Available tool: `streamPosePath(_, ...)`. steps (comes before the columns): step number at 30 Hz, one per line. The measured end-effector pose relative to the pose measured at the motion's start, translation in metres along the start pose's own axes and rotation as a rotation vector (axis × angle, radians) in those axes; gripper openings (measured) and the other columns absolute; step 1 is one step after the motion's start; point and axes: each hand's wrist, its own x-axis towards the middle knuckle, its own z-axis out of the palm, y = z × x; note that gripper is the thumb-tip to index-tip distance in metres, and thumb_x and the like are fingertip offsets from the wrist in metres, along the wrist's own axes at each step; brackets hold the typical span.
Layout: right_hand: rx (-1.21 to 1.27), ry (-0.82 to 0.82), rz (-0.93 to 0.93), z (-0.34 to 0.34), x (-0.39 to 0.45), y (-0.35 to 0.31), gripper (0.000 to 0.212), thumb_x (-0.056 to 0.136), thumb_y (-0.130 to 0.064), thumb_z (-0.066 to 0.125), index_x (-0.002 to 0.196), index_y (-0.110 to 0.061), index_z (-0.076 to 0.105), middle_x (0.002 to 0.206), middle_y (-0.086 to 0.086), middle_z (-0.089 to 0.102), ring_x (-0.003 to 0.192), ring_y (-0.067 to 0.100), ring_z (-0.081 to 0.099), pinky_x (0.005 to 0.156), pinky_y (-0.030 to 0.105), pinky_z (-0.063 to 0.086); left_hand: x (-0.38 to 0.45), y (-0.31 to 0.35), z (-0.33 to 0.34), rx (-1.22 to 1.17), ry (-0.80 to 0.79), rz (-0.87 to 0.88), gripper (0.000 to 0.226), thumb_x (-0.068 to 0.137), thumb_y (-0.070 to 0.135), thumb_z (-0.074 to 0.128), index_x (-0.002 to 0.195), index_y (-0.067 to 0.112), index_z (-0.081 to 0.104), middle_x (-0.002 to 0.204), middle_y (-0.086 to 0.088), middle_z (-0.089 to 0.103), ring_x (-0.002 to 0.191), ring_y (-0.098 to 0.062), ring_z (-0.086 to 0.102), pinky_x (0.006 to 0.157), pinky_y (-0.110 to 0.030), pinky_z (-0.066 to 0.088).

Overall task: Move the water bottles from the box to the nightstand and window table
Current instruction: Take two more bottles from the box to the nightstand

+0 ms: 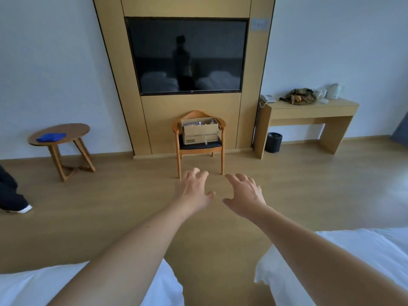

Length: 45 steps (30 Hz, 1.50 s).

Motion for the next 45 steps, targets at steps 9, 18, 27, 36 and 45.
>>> streamPosePath(9, 0.014, 0.002, -0.005, 0.039, 0.186, 0.022, 0.08, 0.085, -0.042, 0.075, 0.153, -0.033, 0.033, 0.149, 0.003, 0.046, 0.133, 0.03, 0.044, 0.106, 0.047, 0.043, 0.17, -0.048, 0.036, -0.04, -0.01, -0.012, 0.064, 0.095, 0.05, 0.061, 0.15, 0.024, 0.042, 0.16, -0.005, 0.032, 0.147, -0.027, 0.024, 0.118, -0.049, 0.032)
streamPosePath(18, 0.043, -0.068, -0.03, 0.054, 0.389, 0.035, 0.078, 0.087, -0.04, 0.074, 0.153, -0.033, 0.033, 0.153, 0.004, 0.042, 0.137, 0.03, 0.042, 0.109, 0.048, 0.04, 0.356, -0.102, 0.054, -0.096, -0.004, -0.117, 0.062, 0.094, 0.046, 0.065, 0.147, 0.018, 0.046, 0.153, -0.007, 0.036, 0.142, -0.029, 0.026, 0.118, -0.045, 0.031)
streamPosePath(27, 0.049, -0.124, 0.002, 0.098, 0.551, 0.04, 0.077, 0.087, -0.041, 0.074, 0.152, -0.033, 0.034, 0.15, 0.002, 0.044, 0.135, 0.029, 0.044, 0.108, 0.047, 0.042, 0.517, -0.162, 0.096, -0.07, -0.064, -0.094, 0.064, 0.093, 0.049, 0.065, 0.148, 0.021, 0.045, 0.155, -0.007, 0.035, 0.144, -0.028, 0.026, 0.119, -0.041, 0.028)
streamPosePath(36, 0.034, -0.098, 0.064, 0.122, 0.754, 0.014, 0.073, 0.086, -0.042, 0.072, 0.149, -0.032, 0.037, 0.147, 0.003, 0.046, 0.133, 0.029, 0.045, 0.106, 0.046, 0.042, 0.716, -0.245, 0.104, -0.005, -0.098, 0.008, 0.067, 0.093, 0.053, 0.06, 0.15, 0.024, 0.041, 0.157, -0.005, 0.036, 0.145, -0.027, 0.031, 0.112, -0.044, 0.04)
streamPosePath(45, 0.058, -0.122, 0.117, 0.146, 0.911, 0.007, 0.062, 0.085, -0.038, 0.071, 0.142, -0.033, 0.045, 0.135, 0.001, 0.053, 0.126, 0.026, 0.048, 0.105, 0.046, 0.044, 0.872, -0.303, 0.121, -0.045, -0.14, 0.027, 0.065, 0.093, 0.05, 0.063, 0.149, 0.023, 0.043, 0.151, -0.002, 0.042, 0.138, -0.026, 0.037, 0.111, -0.048, 0.042)
